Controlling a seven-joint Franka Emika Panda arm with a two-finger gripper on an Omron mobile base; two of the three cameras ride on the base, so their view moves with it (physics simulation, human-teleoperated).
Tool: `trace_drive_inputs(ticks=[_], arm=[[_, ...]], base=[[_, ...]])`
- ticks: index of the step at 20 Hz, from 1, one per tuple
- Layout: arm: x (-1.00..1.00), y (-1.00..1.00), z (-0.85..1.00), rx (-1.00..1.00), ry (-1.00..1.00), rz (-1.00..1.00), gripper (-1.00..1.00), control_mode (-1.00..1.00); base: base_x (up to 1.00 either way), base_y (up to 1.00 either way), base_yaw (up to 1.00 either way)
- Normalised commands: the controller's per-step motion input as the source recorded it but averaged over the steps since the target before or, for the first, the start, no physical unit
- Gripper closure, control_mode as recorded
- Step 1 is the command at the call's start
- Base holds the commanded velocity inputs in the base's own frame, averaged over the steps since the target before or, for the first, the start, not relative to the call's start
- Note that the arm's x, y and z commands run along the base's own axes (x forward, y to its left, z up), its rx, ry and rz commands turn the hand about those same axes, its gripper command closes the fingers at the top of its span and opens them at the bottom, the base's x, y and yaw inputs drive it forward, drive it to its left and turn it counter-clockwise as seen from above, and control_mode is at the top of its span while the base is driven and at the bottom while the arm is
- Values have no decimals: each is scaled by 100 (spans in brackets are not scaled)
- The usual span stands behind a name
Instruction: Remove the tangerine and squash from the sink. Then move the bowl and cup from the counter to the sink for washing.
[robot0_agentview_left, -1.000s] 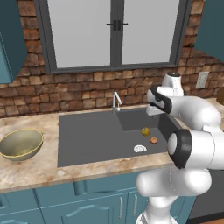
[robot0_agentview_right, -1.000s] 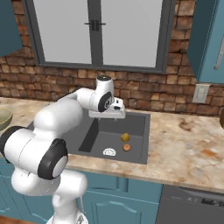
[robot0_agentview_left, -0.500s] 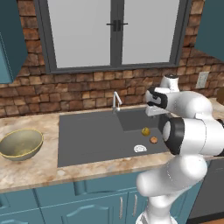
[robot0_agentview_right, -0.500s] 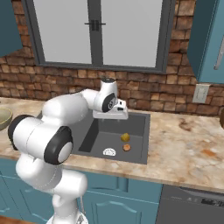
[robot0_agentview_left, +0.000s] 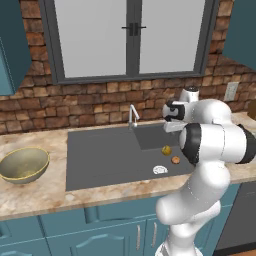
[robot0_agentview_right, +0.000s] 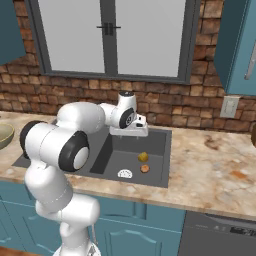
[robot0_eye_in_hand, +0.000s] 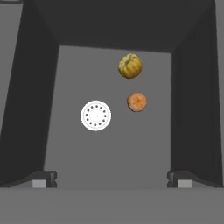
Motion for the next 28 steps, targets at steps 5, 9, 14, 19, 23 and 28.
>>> trace_drive_inputs(ticks=[5, 9, 14, 19, 23, 28], arm=[[25, -6, -18, 0, 0, -1, -100, -100], [24, -5, -18, 0, -1, 0, -100, -100], [22, -3, -18, 0, -7, 0, -100, -100], [18, -2, -18, 0, -11, -2, -100, -100], [12, 0, -19, 0, -11, -3, -100, -100], [16, 0, -17, 0, -12, -3, -100, -100]], base=[[0, 0, 0], [0, 0, 0], [0, 0, 0], [0, 0, 0], [0, 0, 0], [0, 0, 0]])
